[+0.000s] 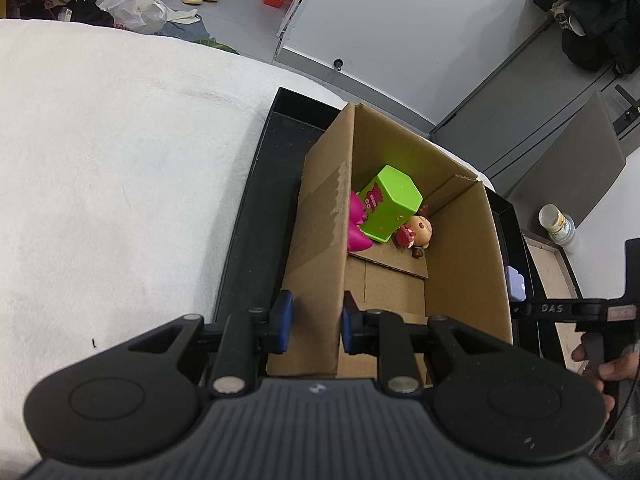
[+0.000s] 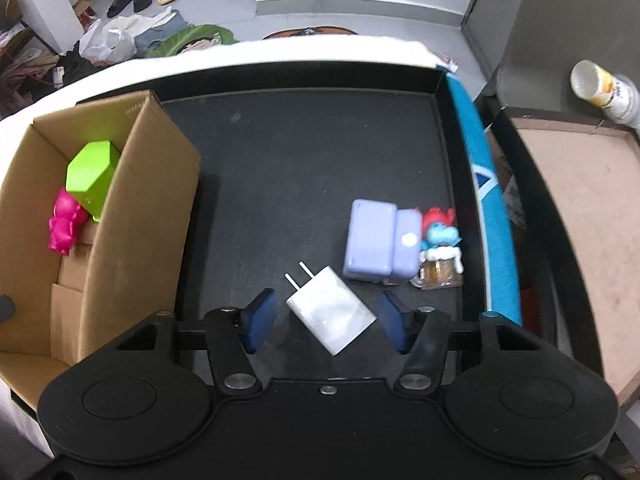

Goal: Organize rigid objects
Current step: 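Move the right gripper back over the tray to the white plug charger, then grasp the white plug charger with the right gripper and lift it, then lower the white charger into the box and open the right gripper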

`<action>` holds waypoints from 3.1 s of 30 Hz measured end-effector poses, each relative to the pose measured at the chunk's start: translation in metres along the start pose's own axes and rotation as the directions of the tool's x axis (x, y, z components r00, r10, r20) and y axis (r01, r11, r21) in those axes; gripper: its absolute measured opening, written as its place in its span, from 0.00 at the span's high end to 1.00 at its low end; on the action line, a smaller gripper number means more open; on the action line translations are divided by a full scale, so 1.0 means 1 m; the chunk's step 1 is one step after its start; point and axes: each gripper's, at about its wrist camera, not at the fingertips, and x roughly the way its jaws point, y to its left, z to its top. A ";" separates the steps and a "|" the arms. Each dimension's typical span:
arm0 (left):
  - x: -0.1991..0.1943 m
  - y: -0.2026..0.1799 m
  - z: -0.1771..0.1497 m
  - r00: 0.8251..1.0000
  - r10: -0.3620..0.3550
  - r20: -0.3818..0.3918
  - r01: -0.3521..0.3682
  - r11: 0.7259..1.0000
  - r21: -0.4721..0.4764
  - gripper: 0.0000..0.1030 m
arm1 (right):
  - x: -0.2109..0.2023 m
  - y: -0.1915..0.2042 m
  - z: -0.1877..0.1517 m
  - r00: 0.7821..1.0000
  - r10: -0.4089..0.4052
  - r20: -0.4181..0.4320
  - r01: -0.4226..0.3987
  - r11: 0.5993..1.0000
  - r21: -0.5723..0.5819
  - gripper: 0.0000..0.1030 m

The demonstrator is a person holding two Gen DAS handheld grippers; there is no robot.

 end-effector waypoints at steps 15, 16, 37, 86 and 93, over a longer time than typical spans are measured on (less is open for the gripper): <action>0.000 0.000 0.000 1.000 -0.001 -0.001 0.001 1.000 -0.002 0.78 | 0.024 0.013 -0.005 0.997 -0.066 -0.039 0.063 0.996 -0.061 0.48; 0.000 0.000 0.000 1.000 -0.001 -0.001 0.001 1.000 -0.003 0.78 | 0.027 0.014 -0.006 0.996 -0.073 -0.043 0.070 0.995 -0.065 0.48; 0.001 0.001 0.000 1.000 -0.006 -0.002 0.006 1.000 -0.005 0.78 | 0.018 0.029 -0.015 0.997 -0.044 -0.067 0.036 0.994 -0.106 0.63; 0.000 0.001 0.000 1.000 -0.006 -0.002 0.006 1.000 -0.001 0.78 | -0.103 0.117 0.021 0.992 -0.036 0.125 0.070 0.959 -0.275 0.65; 0.001 0.001 0.000 1.000 -0.008 -0.003 0.008 1.000 -0.003 0.78 | -0.099 0.129 0.021 0.992 -0.023 0.127 0.058 0.957 -0.285 0.65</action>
